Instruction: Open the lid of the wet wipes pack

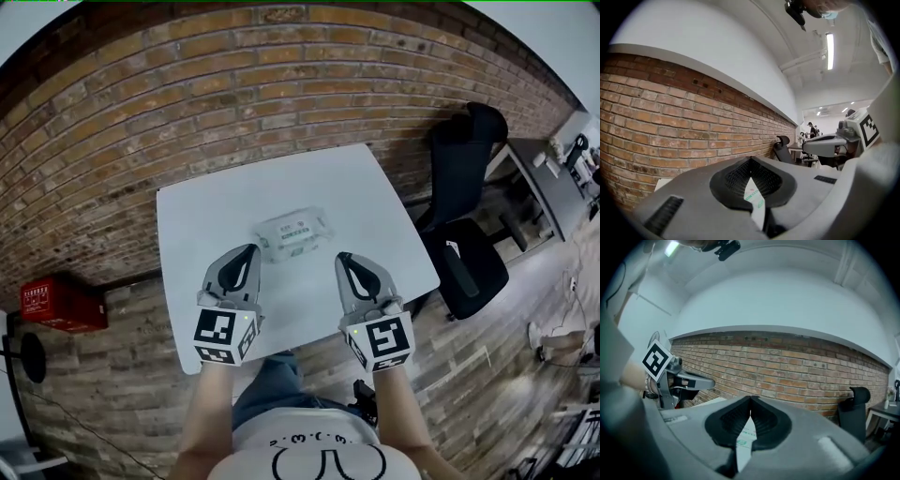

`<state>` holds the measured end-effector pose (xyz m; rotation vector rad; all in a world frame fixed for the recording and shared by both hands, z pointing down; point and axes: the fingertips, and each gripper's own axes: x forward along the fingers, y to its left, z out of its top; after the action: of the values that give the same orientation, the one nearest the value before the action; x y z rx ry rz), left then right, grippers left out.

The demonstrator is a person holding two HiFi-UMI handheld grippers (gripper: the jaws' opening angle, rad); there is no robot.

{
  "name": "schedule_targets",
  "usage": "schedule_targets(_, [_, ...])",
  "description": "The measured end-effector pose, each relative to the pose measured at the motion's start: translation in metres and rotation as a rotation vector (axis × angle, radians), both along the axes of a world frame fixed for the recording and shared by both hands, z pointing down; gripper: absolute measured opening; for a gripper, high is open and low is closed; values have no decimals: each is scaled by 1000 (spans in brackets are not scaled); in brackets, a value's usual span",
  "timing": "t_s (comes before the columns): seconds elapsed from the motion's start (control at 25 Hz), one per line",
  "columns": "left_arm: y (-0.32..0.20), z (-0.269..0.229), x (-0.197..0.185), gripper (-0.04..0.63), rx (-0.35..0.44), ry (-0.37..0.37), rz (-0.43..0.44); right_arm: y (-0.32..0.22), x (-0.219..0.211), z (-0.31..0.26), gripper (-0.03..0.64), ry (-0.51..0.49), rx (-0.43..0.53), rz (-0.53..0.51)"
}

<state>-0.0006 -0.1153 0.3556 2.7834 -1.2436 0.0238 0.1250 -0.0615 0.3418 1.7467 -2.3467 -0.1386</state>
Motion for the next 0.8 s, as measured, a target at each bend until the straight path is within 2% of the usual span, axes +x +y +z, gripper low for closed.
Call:
schedule_targets(0.24, [-64,41,5,12,-134,-22,6,-68,1,25,0,0,-78,-25])
schedule_targets(0.32, [-74,61,11,133,-191,-51,37,-83,2,35,0,-3,-111,-30])
schedule_targets(0.36, [-78,71,14,170,-213,-71,56,-90,3,39,0,-5,-126,-33])
schedule_targets(0.4, [-81,80,18,179,-228,-93,77,-97,4,44,0,-5,-138,-35])
schedule_targets(0.56, [-89,114,29,179,-256,-187,145,-121,7,60,0,2,-176,-40])
schedule_targets(0.68, [-91,141,32,179,-274,-265,166,-132,10,74,2,11,-207,-46])
schedule_targets(0.8, [-91,163,36,179,-304,-306,179,-139,10,90,2,25,-242,-65])
